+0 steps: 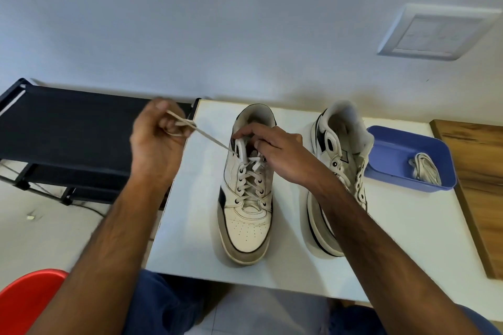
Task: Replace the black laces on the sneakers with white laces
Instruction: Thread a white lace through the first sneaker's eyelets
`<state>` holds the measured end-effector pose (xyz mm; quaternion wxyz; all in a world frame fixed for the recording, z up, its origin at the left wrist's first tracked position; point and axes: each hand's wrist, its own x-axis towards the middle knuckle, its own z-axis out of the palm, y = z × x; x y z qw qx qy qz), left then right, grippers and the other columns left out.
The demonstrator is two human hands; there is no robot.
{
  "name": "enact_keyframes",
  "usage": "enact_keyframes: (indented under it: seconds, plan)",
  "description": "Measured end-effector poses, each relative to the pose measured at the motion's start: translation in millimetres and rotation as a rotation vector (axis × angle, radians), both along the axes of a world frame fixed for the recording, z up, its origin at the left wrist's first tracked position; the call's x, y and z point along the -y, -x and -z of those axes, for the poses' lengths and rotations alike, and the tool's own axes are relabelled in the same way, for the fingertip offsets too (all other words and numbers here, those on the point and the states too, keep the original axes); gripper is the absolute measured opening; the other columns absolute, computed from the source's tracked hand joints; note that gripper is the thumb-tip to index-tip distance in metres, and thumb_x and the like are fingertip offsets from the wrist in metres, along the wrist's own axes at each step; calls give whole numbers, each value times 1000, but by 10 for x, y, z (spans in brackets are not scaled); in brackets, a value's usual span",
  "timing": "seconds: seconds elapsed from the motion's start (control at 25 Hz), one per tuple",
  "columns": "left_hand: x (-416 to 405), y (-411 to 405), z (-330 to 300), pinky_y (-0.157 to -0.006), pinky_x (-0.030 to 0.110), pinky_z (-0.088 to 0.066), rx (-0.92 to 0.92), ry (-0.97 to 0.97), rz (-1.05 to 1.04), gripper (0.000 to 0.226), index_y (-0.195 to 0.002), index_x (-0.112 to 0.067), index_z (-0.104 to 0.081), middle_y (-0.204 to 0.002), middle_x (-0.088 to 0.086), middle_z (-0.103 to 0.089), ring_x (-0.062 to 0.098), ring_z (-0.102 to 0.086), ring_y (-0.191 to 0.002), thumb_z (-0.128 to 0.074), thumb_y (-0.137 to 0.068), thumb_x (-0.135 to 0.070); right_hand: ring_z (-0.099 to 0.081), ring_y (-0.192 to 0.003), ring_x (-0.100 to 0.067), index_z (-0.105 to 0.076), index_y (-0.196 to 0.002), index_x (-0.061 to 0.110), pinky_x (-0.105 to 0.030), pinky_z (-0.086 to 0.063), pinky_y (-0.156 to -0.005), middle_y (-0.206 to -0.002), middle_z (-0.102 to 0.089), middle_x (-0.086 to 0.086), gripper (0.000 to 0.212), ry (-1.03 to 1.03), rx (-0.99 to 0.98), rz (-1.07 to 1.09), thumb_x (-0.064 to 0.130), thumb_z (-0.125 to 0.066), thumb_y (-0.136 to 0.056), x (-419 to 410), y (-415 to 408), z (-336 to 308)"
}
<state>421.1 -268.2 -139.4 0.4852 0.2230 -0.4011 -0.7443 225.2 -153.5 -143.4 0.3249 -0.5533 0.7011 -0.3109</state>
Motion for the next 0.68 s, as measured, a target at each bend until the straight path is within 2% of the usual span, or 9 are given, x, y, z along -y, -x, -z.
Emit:
enact_keyframes:
  seconds: [0.04, 0.08, 0.16, 0.28, 0.36, 0.48, 0.52, 0.68]
  plan:
    - [23, -41, -8, -59, 29, -41, -90, -28, -39, 35, -60, -18, -48, -58, -3, -46, 13, -42, -57, -46, -94, -11, -59, -107, -3, -63, -112, 49, -41, -22, -111, -98, -75, 2, 48, 3, 2, 2, 15, -33, -98, 7, -5, 3]
    - [28, -68, -4, -61, 31, -44, -98, -21, -64, 36, -60, -19, -46, -63, -1, -51, 13, -46, -60, -45, -95, -11, -60, -106, -4, -64, -111, 48, -41, -22, -110, -98, -75, 2, 47, 5, 3, 7, 15, -33, -98, 14, -5, 10]
    - [3, -56, 29, -60, 32, -46, 36, 23, -59, 37, -61, -19, -45, -73, 3, -63, 17, -53, -62, -44, -96, -12, -62, -103, -8, -64, -110, 47, -40, -24, -110, -98, -75, 0, 46, 8, 15, 20, 15, -34, -99, 15, 7, 16]
    - [-40, 41, 38, -54, 33, -44, 368, 129, 63, 27, -74, -16, -47, -71, 12, -68, 25, -52, -55, -45, -100, -24, -63, -102, -12, -65, -111, 45, -35, -24, -105, -99, -75, -3, 45, -5, 21, 21, 13, -35, -102, 7, 5, 17]
    - [-71, 74, 67, -54, 31, -42, 662, 278, 191, 34, -87, -14, -53, -64, 5, -64, 22, -50, -54, -55, -94, -48, -62, -103, -9, -65, -112, 45, -36, -26, -105, -101, -74, -2, 44, -10, 23, 14, 14, -36, -103, 8, 15, 4]
    - [-135, 107, 184, -58, 28, -40, 1212, 637, 348, 52, -84, -27, -56, -62, -8, -57, 9, -50, -57, -55, -84, -79, -60, -101, -1, -65, -113, 46, -45, -30, -108, -100, -74, 9, 42, 4, 31, 12, 16, -38, -103, 3, 5, -18]
    - [-152, 139, 202, -59, 30, -40, 1299, 679, 353, 53, -81, -27, -55, -64, -8, -56, 9, -50, -58, -54, -82, -80, -59, -101, 2, -65, -114, 46, -47, -30, -108, -99, -73, 12, 41, 9, 30, 13, 16, -38, -103, -1, 3, -18]
    - [-156, 205, 208, -59, 29, -39, 1249, 622, 379, 47, -85, -24, -56, -68, -7, -55, 8, -47, -59, -60, -79, -71, -59, -101, 3, -64, -119, 43, -46, -28, -106, -96, -72, 15, 42, 23, 17, 5, 14, -38, -104, -16, 1, -2]
